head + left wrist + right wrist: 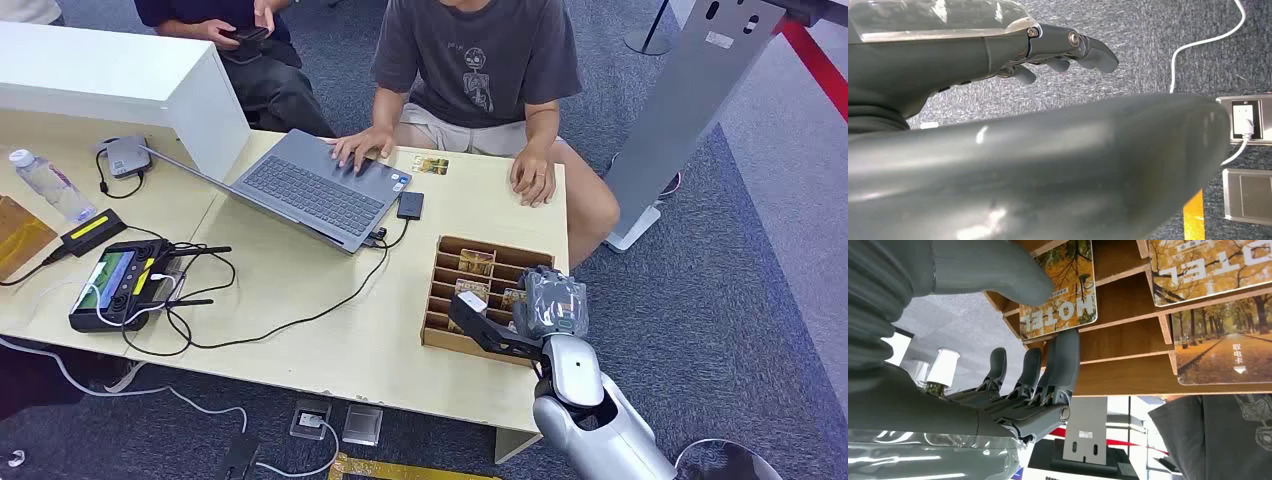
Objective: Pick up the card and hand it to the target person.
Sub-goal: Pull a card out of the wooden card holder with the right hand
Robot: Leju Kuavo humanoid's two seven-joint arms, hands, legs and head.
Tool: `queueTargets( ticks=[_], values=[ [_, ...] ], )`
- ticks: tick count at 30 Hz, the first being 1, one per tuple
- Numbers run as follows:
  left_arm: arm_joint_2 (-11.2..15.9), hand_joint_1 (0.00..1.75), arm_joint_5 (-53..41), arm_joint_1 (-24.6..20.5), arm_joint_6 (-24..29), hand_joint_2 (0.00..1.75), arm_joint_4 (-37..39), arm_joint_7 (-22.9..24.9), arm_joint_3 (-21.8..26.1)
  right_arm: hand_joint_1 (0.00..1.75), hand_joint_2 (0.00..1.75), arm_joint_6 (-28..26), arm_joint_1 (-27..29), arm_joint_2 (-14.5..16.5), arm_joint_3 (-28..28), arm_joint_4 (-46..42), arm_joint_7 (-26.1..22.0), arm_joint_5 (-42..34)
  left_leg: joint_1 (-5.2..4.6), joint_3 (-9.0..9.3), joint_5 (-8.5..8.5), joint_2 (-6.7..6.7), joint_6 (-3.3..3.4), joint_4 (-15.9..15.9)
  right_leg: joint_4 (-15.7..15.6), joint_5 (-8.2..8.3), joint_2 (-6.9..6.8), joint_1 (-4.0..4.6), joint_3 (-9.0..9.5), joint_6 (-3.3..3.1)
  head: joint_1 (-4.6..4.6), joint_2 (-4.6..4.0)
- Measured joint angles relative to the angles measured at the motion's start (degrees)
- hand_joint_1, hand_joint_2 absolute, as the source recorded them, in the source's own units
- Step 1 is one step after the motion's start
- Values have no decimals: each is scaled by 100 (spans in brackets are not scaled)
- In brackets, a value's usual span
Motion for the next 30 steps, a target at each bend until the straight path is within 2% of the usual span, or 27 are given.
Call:
queueTargets(
  ticks=[6, 10, 13, 23, 30],
  values=[
    [0, 0, -3, 0, 0, 0, 0, 0, 0, 101, 175, 10, -30, 30, 0, 77, -1, 25, 0, 1, 0, 0, 0, 0, 0, 0, 0, 0, 1, 0, -1, 0],
    [0, 0, -7, 0, 0, 0, 0, 0, 0, 116, 175, 15, -53, 50, 0, 128, -1, 38, 0, 2, 0, 0, 0, 0, 0, 0, 0, 0, 1, 0, 0, 0],
    [0, 0, -8, 0, 0, 0, 0, 0, 0, 120, 175, 22, -69, 60, 0, 151, -1, 48, 0, 3, 0, 0, 0, 0, 0, 0, 0, 0, 2, 0, 0, 0],
    [0, 0, -8, 0, 4, 0, 0, 0, 0, 159, 175, 28, -79, 84, 2, 184, -10, 140, 0, 7, 0, 1, 0, 0, 0, 0, 1, 0, 5, 0, 1, 0],
    [0, 0, -8, -1, 38, 0, 0, 1, 0, 171, 175, -111, -59, 111, 15, 201, -61, 186, 0, 9, 0, 2, 0, 0, 0, 0, 2, 0, 6, 0, -2, 0]
  ],
)
